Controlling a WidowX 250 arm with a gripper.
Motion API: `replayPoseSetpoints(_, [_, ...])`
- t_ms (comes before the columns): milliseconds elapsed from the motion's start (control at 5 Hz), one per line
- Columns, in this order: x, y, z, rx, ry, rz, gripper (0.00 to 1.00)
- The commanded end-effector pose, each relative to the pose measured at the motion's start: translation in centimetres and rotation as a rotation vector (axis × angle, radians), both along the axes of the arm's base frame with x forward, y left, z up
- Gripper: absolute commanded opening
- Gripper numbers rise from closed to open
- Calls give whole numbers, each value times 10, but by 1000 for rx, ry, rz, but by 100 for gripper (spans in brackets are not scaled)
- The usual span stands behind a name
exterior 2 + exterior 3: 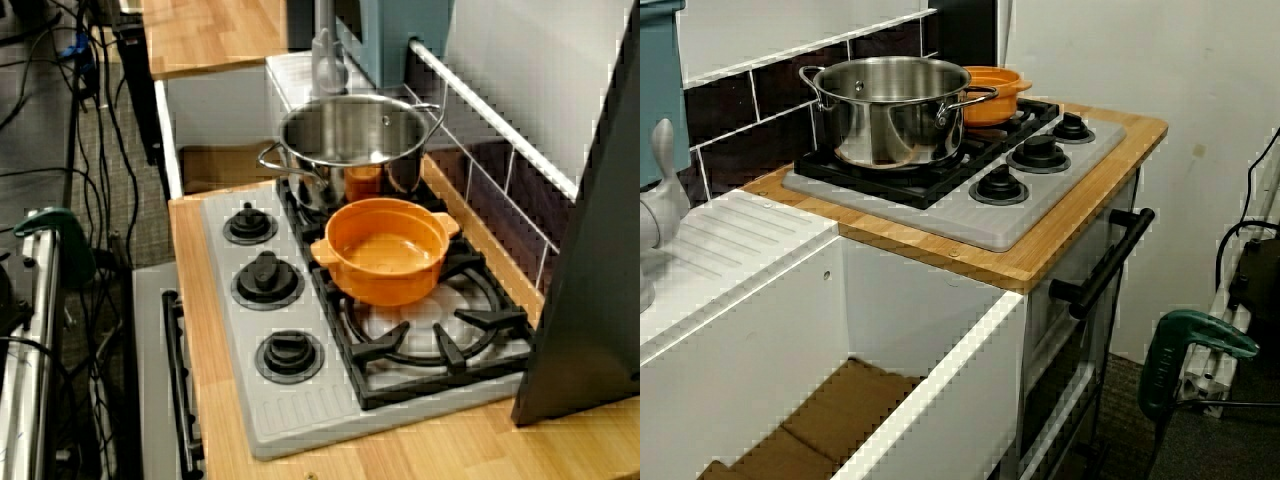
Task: Lift pot from stove
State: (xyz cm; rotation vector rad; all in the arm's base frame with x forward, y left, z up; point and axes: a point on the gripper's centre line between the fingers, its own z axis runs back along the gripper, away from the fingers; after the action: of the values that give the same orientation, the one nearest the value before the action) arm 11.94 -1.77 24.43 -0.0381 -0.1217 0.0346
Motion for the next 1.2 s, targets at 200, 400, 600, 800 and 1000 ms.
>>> replayPoseSetpoints(200, [50,-1,-17,24,40,-2,100])
replayPoseSetpoints(400, [99,-4,-17,21,46,-68,100])
replayPoseSetpoints(600, [136,-10,-14,62,52,-163,100])
replayPoseSetpoints(800, [167,-12,-23,28,144,-415,100])
replayPoseSetpoints(1000, [176,-27,-34,-85,187,-670,100])
